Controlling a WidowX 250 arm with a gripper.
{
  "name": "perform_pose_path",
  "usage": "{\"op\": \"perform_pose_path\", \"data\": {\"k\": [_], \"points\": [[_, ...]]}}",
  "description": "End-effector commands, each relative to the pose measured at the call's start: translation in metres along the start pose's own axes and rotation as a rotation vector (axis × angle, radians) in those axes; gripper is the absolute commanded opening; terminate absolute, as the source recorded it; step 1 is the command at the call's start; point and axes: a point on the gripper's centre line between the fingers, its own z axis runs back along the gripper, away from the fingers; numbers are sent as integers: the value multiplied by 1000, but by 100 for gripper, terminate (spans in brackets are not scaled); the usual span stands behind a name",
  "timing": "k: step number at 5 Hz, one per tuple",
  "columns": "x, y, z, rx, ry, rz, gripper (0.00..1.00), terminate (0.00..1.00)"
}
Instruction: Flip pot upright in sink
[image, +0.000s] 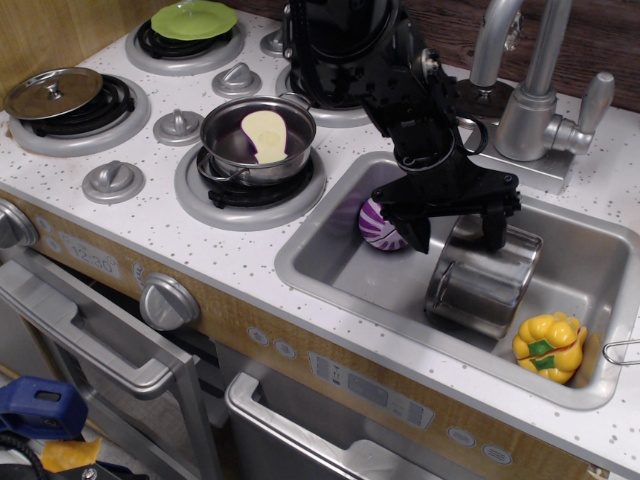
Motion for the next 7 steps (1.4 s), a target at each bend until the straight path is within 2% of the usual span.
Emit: {"op": "perform_pose_path", "data": {"k": [1,2,3,4,5,6,7], "points": [[-4,-7,-11,-76,-43,51,100,0],[-7,-9,-17,-113,-71,105,100,0],[-6,-9,-21,-115,-82,123,0,0],[-2,-5,-15,-89,-54,113,0,0],[3,-3,-5,9,-6,66,0,0],[6,0,3,147,56,-6,0,0],[6,1,5,221,97,-40,0,0]]}}
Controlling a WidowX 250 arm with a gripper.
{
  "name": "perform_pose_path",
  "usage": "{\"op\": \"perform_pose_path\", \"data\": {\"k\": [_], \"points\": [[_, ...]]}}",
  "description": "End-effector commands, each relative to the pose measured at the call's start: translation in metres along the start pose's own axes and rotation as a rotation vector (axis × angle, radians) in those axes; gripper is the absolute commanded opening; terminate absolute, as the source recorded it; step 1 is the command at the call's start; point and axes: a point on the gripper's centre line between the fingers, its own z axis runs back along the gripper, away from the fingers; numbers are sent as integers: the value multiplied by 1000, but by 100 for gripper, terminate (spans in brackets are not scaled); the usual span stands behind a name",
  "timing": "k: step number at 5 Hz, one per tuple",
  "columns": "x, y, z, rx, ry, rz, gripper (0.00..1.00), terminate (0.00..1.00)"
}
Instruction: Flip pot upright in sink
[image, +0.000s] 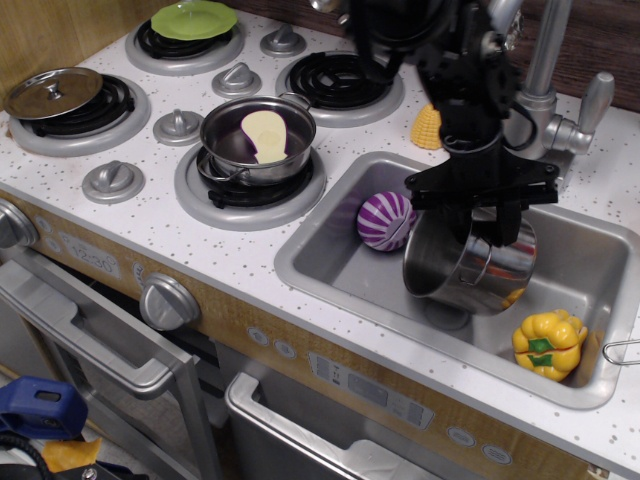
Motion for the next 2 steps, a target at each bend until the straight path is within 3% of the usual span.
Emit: {"op": "perform_pose_path", "data": {"k": [1,2], "points": [[1,14,3,98,71,-21,0,0],[0,19,6,153,139,-44,0,0]]}}
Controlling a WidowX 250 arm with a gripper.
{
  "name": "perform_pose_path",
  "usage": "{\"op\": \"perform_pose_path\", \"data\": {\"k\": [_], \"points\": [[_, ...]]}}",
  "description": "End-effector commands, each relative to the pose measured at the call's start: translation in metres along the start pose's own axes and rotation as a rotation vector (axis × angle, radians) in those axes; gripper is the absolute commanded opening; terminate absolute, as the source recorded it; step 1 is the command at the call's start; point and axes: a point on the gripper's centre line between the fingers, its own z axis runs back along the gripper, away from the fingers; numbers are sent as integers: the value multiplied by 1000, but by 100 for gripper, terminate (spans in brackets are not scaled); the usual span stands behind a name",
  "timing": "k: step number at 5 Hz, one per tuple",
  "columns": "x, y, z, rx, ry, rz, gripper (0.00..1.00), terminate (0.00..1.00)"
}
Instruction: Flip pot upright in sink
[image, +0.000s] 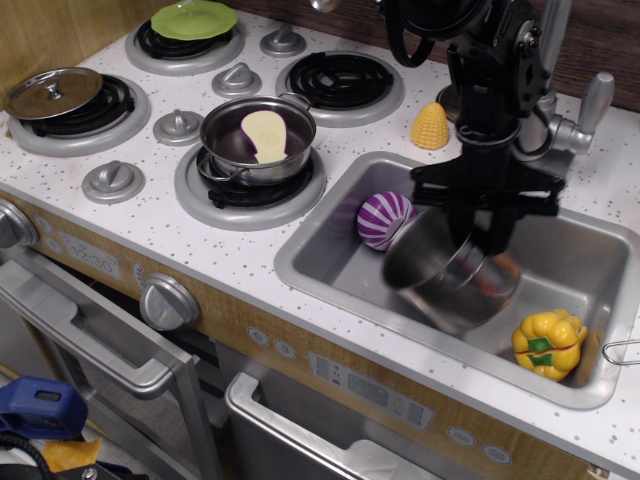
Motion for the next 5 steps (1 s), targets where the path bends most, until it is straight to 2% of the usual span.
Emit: {"op": "perform_pose_path", "data": {"k": [1,2,4,5], "points": [[-3,14,-5,105,1,5,100,0],[-4,11,-14,135,-23,12,100,0],[-4,11,-14,135,-23,12,100,0],[-4,11,-14,135,-23,12,100,100]]}}
